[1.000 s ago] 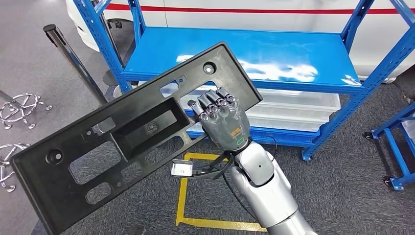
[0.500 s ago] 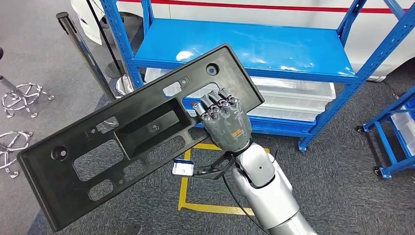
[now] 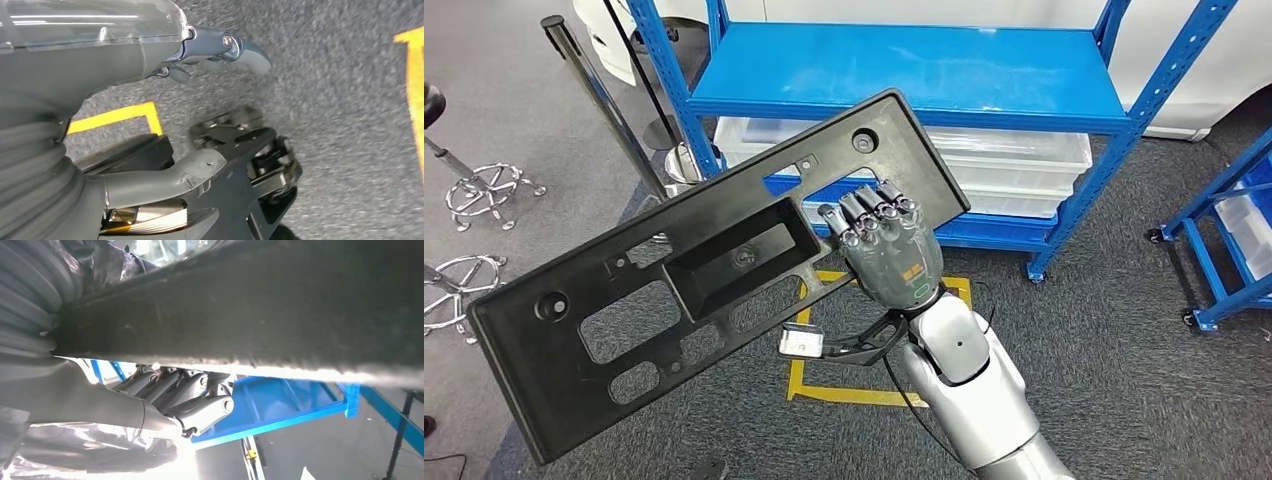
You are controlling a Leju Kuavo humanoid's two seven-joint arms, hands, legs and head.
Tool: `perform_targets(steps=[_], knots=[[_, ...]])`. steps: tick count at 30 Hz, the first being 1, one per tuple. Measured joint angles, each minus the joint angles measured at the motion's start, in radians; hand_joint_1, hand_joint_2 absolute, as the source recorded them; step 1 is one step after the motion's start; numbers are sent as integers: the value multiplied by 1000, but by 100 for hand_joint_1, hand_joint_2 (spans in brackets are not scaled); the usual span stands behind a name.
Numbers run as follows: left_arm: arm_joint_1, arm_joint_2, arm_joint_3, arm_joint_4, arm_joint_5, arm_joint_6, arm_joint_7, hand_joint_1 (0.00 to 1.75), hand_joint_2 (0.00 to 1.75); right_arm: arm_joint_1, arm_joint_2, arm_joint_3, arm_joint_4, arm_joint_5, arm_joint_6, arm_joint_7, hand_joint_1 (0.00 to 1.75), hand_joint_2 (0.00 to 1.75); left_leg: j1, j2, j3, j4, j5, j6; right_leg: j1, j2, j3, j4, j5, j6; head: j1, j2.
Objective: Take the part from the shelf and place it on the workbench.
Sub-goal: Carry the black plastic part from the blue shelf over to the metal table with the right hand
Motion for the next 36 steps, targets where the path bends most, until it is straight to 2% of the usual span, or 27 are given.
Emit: perform_targets(steps=[1, 3, 5, 6, 7, 9, 10, 11, 13, 14, 15, 16, 17, 18, 20, 21, 22, 24, 25, 26, 29, 30, 31, 32, 33, 34, 36], knots=[[0, 0, 0, 0, -1, 0, 0, 0, 175, 1, 0, 0, 0, 0, 0, 0, 175, 175, 0, 0, 23, -4, 25, 2, 0, 0, -14, 0, 11, 1, 0, 0], [-2, 0, 0, 0, -4, 0, 0, 0, 175, 2, 0, 0, -1, 1, 0, 1, 175, 175, -2, -1, 113, -106, 72, 11, 0, 0, -38, 1, 30, 4, 0, 0], [-7, 0, 0, 0, -8, 0, 0, 0, 175, 2, 0, 0, -3, 2, 0, 3, 175, 175, -9, -2, 213, -254, 64, 23, 0, 0, -52, 0, 49, 11, 0, 0], [-10, 0, 0, 0, -9, 0, 0, 0, 175, 1, 0, 0, -4, 2, 0, 3, 175, 175, -14, -3, 240, -302, 52, 28, -2, -1, -56, -2, 58, 16, 0, 0], [-13, 0, 0, 0, -10, 0, 0, 0, 175, 1, 0, 0, -5, 1, 0, 4, 175, 175, -17, -4, 251, -327, 48, 31, -3, -3, -58, -8, 69, 22, 0, 0], [-16, -1, 0, 0, -10, -1, 0, 0, 175, 0, -1, 0, -5, 0, 0, 4, 175, 175, -17, -2, 245, -348, 70, 41, -4, 0, -62, -19, 81, 31, 0, 0], [-17, -2, 0, 0, -10, -1, 1, 0, 175, 0, -2, 0, -5, 0, 0, 4, 175, 175, -15, 0, 242, -356, 84, 47, -3, 3, -68, -12, 65, 36, 0, 0], [-19, -4, 0, 0, -10, -2, 2, 0, 175, -1, -3, 0, -5, 1, 0, 4, 175, 175, -12, 3, 235, -364, 98, 54, -3, 5, -80, 16, 31, 40, 1, 0], [-23, -5, 0, 0, -10, -2, 3, 0, 175, -2, -5, 0, -5, 2, 0, 4, 175, 175, -10, 6, 217, -362, 116, 63, -5, 6, -115, 132, -64, 48, 1, 0], [-24, -6, 0, 0, -10, -3, 4, 0, 175, -2, -6, 0, -5, 3, 0, 5, 175, 175, -10, 7, 204, -357, 121, 64, -7, 6, -130, 199, -97, 51, 1, 0], [-24, -6, 0, 0, -10, -3, 5, 0, 175, -2, -8, 0, -4, 5, 0, 5, 175, 175, -9, 8, 190, -349, 126, 63, -10, 6, -136, 248, -107, 55, 1, 0], [-23, -6, 0, 0, -11, -3, 7, 0, 175, -2, -9, 0, -3, 6, 0, 7, 175, 175, -8, 9, 176, -340, 130, 61, -14, 6, -128, 268, -98, 58, 1, 0], [-23, -6, 0, 0, -12, -3, 9, 0, 175, -2, -10, 0, -2, 7, 0, 8, 175, 175, -7, 9, 161, -329, 132, 59, -18, 5, -104, 255, -75, 62, 1, 0], [-22, -6, 0, 0, -12, -3, 10, 0, 175, -2, -11, 0, -1, 7, 0, 10, 175, 175, -5, 9, 147, -317, 134, 57, -22, 5, -65, 211, -52, 65, 1, 0], [-22, -6, 0, 0, -12, -3, 12, 0, 175, -3, -11, 0, 0, 7, 0, 14, 175, 175, -3, 8, 117, -289, 135, 49, -24, 7, 14, 100, -48, 67, 1, 0], [-22, -6, 0, 0, -12, -3, 12, 0, 175, -4, -12, 0, 0, 7, 0, 15, 175, 175, -3, 8, 106, -277, 137, 43, -23, 8, 37, 62, -57, 65, 1, 0], [-21, -6, 0, 0, -11, -3, 12, 0, 175, -4, -12, 0, 1, 7, 0, 16, 175, 175, -3, 7, 97, -270, 140, 36, -19, 10, 44, 45, -68, 61, 0, 0], [-19, -6, 0, 0, -10, -3, 12, 0, 175, -4, -12, 0, 2, 6, 0, 16, 175, 175, 0, 5, 88, -263, 148, 22, -17, 9, 37, 36, -61, 44, 1, 0], [-17, -6, 0, 0, -10, -3, 12, 0, 175, -5, -12, 0, 4, 6, 0, 16, 175, 175, 2, 4, 81, -256, 138, 16, -16, 7, 32, 34, -53, 35, 0, 0], [-16, -6, 0, 0, -10, -3, 12, 0, 175, -6, -12, 0, 5, 5, 0, 16, 175, 175, 4, 3, 72, -235, 113, 11, -17, 5, 25, 31, -43, 24, 0, 0], [-16, -6, 0, 0, -10, -4, 12, 0, 175, -8, -12, 0, 7, 5, 0, 16, 175, 175, 7, 2, 33, -79, -20, 0, -14, -1, -7, 28, -13, 9, 0, 0], [-16, -6, 0, 0, -10, -5, 12, 0, 175, -8, -12, 0, 8, 5, 0, 16, 175, 175, 7, 2, 25, -26, -45, -2, -12, -2, -20, 28, -3, 8, 0, 0], [-16, -6, 0, 0, -10, -6, 12, 0, 175, -8, -12, 0, 9, 5, 0, 16, 175, 175, 7, 2, 29, 4, -46, -2, -10, -3, -33, 28, 8, 8, 0, 0], [-16, -6, 0, 0, -10, -6, 12, 0, 175, -8, -12, 0, 11, 5, 0, 16, 175, 175, 7, 2, 46, 5, -26, 0, -9, -3, -48, 29, 20, 8, 0, 0], [-16, -6, 0, 0, -10, -7, 12, 0, 175, -8, -12, 0, 11, 5, 0, 16, 175, 175, 7, 2, 79, -25, 3, 3, -8, -3, -62, 29, 31, 9, 0, 0], [-18, -6, 0, 0, -10, -7, 12, 0, 175, -8, -12, 0, 11, 5, 0, 16, 175, 175, 6, 2, 128, -83, 28, 7, -8, -2, -74, 29, 43, 11, 0, 0], [-22, -6, 0, 0, -10, -7, 12, 0, 175, -10, -12, 0, 11, 2, 0, 14, 175, 175, 1, 1, 233, -231, 27, 16, -8, -2, -89, 27, 66, 19, 0, 0]])
